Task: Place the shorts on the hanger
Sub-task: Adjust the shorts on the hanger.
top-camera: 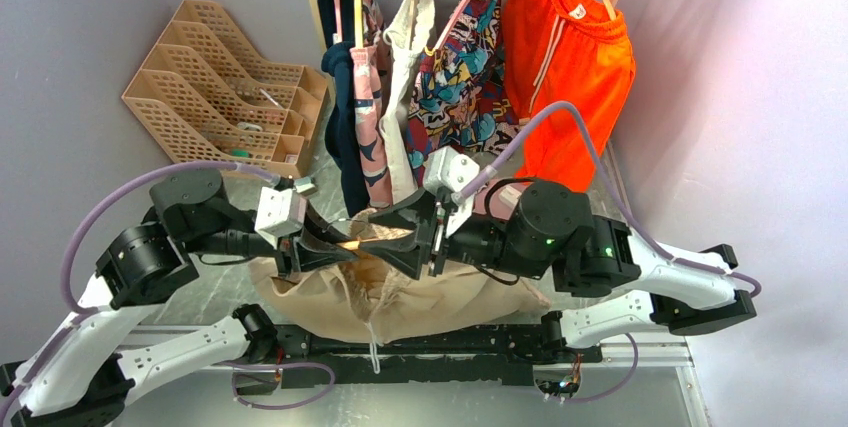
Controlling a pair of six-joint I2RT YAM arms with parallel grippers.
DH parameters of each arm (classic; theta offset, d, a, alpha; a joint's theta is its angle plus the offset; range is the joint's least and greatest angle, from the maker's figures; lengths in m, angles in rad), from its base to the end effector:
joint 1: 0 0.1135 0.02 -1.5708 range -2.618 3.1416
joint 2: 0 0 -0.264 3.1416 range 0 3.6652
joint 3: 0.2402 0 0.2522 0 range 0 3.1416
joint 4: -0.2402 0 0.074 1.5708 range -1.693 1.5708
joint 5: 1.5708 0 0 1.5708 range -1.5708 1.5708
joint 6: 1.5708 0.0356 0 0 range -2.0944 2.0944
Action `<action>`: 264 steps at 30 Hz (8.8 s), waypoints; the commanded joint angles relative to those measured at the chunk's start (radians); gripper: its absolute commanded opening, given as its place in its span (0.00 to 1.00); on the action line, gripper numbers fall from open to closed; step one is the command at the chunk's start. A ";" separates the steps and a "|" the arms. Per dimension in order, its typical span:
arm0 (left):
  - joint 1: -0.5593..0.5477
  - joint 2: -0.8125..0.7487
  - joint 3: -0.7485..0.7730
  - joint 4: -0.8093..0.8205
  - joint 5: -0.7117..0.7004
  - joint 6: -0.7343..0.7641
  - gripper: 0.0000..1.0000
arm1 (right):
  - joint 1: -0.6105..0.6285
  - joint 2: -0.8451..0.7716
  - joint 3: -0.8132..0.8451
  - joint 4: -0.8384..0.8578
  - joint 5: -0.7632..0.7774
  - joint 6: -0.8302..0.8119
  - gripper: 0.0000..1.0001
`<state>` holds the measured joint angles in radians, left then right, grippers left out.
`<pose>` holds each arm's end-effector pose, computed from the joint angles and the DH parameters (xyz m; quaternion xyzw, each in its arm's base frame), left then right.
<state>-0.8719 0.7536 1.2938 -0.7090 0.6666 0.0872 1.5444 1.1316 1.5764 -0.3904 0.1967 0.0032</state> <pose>0.0521 -0.0963 0.4545 0.5204 0.5433 -0.4641 0.4676 0.0125 0.2115 0.5179 -0.4255 0.5406 0.4567 0.5640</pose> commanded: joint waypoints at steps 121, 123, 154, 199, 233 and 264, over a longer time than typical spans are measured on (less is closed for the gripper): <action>0.005 -0.142 0.041 0.060 -0.118 -0.020 0.81 | 0.002 -0.025 0.008 -0.195 -0.001 -0.007 0.00; 0.005 -0.190 0.019 0.075 -0.188 -0.029 0.81 | 0.001 -0.041 -0.007 -0.181 0.005 -0.004 0.00; 0.006 -0.255 -0.096 0.153 -0.305 -0.032 0.23 | 0.001 -0.068 -0.046 -0.118 0.008 0.001 0.00; 0.006 -0.265 -0.056 0.094 -0.398 -0.009 0.07 | 0.001 -0.098 -0.072 -0.067 0.029 0.001 0.00; 0.006 -0.218 0.024 0.084 -0.425 -0.007 0.71 | 0.001 -0.166 -0.059 -0.002 0.065 0.002 0.00; 0.007 -0.398 -0.027 0.049 -0.594 0.024 0.63 | 0.000 -0.154 -0.045 -0.029 0.087 0.007 0.00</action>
<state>-0.8673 0.4316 1.2785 -0.7475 0.2478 0.0681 1.5448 0.9985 1.4925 -0.4919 0.2741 0.0101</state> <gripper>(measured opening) 0.632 0.121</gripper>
